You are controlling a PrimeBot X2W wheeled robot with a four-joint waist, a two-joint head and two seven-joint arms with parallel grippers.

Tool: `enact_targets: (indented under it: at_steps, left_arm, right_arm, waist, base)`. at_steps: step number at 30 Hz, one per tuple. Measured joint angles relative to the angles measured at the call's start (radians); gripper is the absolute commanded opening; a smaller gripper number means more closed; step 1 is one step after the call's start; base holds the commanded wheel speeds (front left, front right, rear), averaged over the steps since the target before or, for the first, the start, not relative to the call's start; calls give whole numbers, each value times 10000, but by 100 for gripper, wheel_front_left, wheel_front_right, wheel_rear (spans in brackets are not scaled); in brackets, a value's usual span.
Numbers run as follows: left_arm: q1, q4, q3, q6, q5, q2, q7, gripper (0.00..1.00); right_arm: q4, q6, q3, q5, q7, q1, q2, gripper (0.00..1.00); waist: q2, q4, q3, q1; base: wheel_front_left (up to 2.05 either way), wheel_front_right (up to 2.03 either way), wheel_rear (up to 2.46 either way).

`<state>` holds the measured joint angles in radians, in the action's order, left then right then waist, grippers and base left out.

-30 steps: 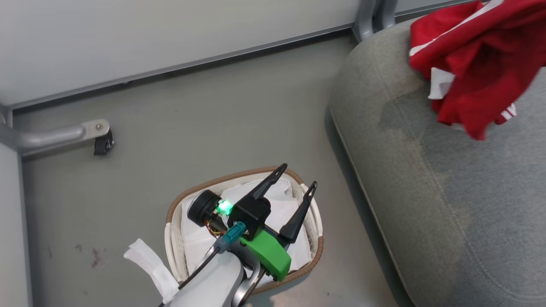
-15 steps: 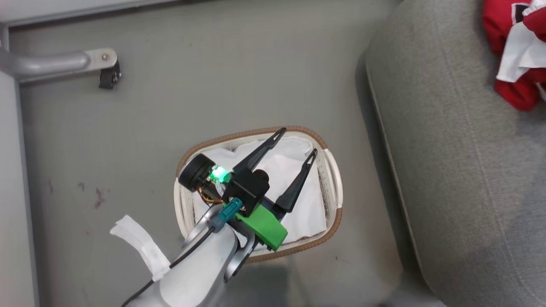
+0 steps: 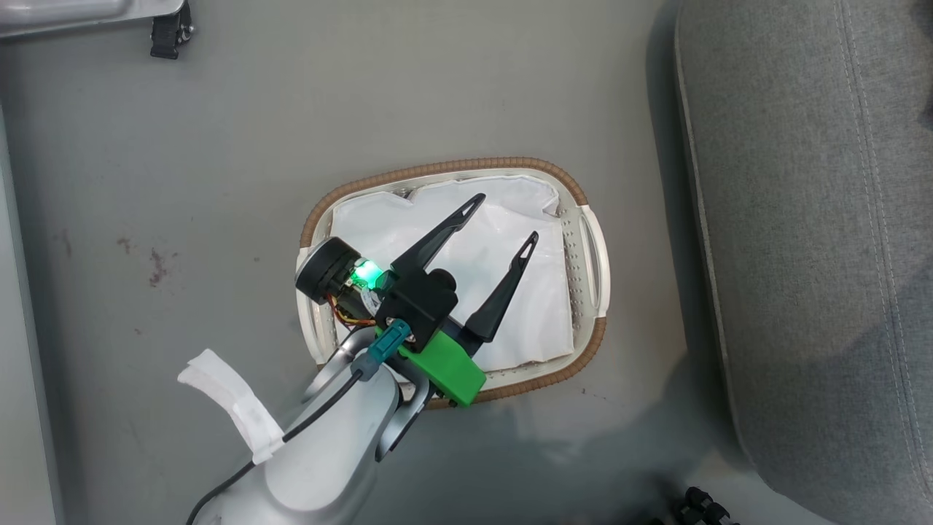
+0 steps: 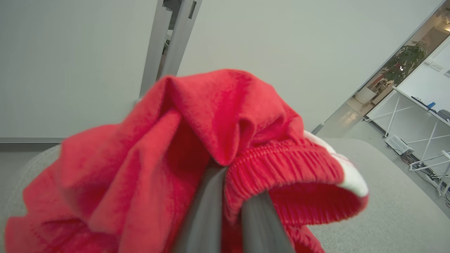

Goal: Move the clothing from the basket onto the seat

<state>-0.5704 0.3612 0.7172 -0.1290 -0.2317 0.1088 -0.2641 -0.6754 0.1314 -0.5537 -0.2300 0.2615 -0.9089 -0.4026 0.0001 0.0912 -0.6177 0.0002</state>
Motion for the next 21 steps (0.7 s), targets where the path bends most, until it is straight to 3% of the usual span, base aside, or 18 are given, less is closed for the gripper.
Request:
enact_targets:
  at_steps: [2,4,5,12,21]
  left_arm:
    - [1,17,-29,0,2,0,0,100]
    - [1,25,-58,0,13,-8,0,100]
    - [1,31,-79,0,29,-13,0,100]
    - [41,36,-169,0,40,-19,0,100]
    - [412,75,-276,0,-144,-113,0,100]
  right_arm:
    - [142,0,-73,-6,2,89,88,6]
    - [236,0,-140,-17,2,258,161,46]
    - [293,0,-153,-17,2,340,198,98]
    - [790,0,-61,146,4,902,472,100]
    - [1122,0,782,602,2,2032,600,100]
  waist:
    - [0,40,-65,0]
    - [0,91,-61,0]
    - [0,115,-45,-1]
    - [0,266,261,0]
    - [0,426,1082,-2]
  base:
    - [0,0,0]
    - [0,0,0]
    - [0,0,0]
    - [0,0,0]
    - [0,0,0]
